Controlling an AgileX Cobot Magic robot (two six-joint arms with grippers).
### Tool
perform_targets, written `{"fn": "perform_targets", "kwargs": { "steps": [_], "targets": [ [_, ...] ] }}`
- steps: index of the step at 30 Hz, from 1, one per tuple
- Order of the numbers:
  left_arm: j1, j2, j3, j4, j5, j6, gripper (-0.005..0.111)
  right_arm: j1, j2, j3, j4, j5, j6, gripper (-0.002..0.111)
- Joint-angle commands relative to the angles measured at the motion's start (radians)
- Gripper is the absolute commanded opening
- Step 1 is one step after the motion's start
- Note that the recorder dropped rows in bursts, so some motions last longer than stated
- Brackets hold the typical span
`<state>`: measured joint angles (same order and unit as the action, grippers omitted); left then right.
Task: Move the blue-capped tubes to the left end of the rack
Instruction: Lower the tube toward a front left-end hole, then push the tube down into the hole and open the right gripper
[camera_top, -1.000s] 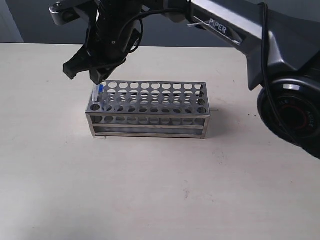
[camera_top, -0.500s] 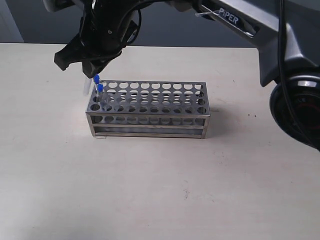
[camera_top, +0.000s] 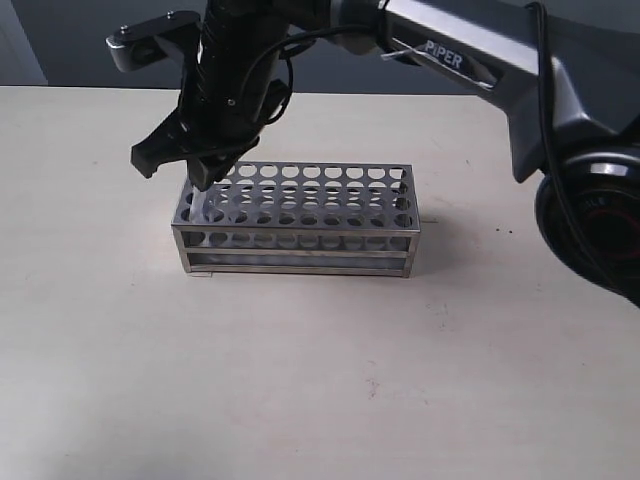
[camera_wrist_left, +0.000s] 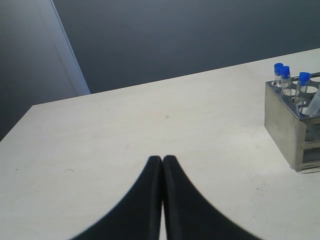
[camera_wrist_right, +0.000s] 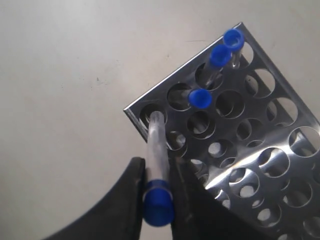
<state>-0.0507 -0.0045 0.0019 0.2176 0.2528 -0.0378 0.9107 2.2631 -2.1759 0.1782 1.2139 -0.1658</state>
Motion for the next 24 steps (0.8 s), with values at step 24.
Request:
{"fn": "perform_targets", "kwargs": {
  "steps": [24],
  "targets": [
    [-0.013,0.004,-0.002,0.004,-0.013,-0.003,0.0,0.0,0.098,0.005,0.123,-0.022,-0.081,-0.001]
  ]
}}
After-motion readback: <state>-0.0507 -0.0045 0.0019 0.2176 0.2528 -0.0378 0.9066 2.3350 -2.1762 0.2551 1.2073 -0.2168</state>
